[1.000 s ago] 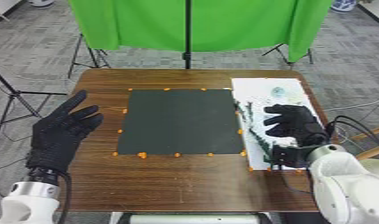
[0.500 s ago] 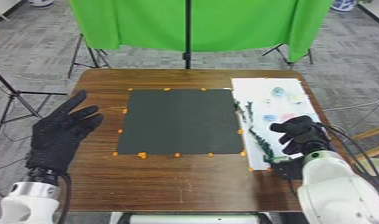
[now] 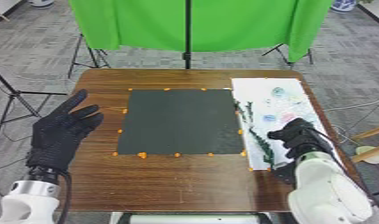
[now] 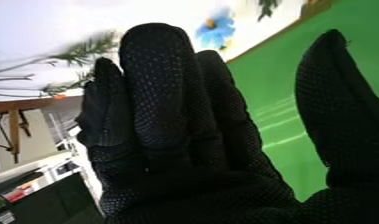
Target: Arrange flowers
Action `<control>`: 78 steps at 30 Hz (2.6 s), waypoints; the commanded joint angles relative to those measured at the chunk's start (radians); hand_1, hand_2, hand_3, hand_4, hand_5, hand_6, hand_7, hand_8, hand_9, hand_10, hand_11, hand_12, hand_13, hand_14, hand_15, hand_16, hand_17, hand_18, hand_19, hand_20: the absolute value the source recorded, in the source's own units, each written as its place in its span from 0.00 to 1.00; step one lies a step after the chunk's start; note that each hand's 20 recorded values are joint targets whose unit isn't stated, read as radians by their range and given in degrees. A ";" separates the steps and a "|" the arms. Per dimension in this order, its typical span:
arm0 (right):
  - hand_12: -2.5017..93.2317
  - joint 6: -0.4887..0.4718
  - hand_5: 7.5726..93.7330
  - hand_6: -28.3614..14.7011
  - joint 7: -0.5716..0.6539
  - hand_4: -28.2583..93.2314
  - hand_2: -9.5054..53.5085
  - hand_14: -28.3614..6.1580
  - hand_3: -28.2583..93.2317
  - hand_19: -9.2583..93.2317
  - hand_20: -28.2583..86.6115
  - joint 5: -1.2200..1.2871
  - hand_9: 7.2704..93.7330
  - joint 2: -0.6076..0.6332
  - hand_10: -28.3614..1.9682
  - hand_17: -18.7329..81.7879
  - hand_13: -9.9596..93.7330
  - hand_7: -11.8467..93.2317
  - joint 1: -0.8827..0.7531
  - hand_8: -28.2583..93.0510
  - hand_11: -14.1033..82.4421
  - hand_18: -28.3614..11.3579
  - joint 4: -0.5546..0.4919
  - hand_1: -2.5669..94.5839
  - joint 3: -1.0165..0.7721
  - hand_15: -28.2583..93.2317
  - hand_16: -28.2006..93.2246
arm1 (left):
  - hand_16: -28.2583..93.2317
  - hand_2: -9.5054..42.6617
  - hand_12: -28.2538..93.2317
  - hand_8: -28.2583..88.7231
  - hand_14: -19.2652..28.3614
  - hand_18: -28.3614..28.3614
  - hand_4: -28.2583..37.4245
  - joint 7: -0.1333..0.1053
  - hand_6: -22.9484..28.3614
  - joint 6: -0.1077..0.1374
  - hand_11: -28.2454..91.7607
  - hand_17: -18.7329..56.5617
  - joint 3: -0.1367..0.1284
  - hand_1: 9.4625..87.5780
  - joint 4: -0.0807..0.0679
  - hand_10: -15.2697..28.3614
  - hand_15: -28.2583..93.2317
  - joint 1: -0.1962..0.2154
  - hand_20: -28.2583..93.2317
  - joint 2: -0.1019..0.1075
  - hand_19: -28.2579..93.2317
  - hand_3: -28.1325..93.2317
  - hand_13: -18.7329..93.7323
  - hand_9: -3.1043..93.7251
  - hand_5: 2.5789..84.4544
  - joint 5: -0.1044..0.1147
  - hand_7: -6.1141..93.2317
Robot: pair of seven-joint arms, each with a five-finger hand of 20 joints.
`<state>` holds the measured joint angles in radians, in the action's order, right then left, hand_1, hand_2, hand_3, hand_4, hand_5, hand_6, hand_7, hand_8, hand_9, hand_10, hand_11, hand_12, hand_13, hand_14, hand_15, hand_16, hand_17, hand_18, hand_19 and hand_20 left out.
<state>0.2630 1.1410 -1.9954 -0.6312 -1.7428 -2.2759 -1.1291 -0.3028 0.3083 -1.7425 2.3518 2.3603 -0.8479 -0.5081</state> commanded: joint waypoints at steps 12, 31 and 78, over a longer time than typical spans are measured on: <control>0.18 -0.140 0.57 0.42 0.065 0.07 0.06 0.36 0.82 1.00 0.44 -0.096 0.66 0.006 0.23 0.68 0.77 0.27 0.072 0.14 0.45 0.21 0.059 0.36 0.160 0.78 0.32 | 0.13 0.32 0.33 0.15 1.00 0.94 0.09 0.028 0.60 -0.009 0.52 0.18 0.002 0.17 -0.005 0.85 0.74 -0.005 0.43 -0.010 0.74 0.89 0.40 0.39 0.40 -0.010 0.21; 0.21 -0.237 0.64 0.49 0.116 0.04 0.00 0.47 0.83 1.00 0.43 -0.207 0.72 -0.004 0.36 0.67 0.80 0.35 0.254 0.13 0.58 0.22 0.190 0.47 0.451 0.79 0.33 | 0.13 0.32 0.33 0.16 1.00 0.94 0.09 0.036 0.60 -0.012 0.52 0.17 0.003 0.17 -0.007 0.85 0.74 -0.012 0.43 -0.013 0.74 0.89 0.40 0.39 0.40 -0.009 0.21; 0.31 0.024 0.93 0.53 0.089 0.02 0.00 0.63 0.84 1.00 0.67 -0.389 0.95 0.005 0.60 0.76 0.95 0.36 0.378 0.37 0.67 0.17 0.134 0.61 0.446 0.80 0.41 | 0.13 0.32 0.33 0.15 1.00 0.94 0.09 0.011 0.61 -0.004 0.51 0.17 -0.019 0.17 0.009 0.85 0.74 0.003 0.44 0.000 0.73 0.89 0.40 0.39 0.40 -0.014 0.21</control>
<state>0.2658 1.2579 -2.3864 -0.6258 -1.4599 -2.1022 -0.7020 -0.2984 0.3052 -1.7440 2.3508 2.3538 -0.8496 -0.5116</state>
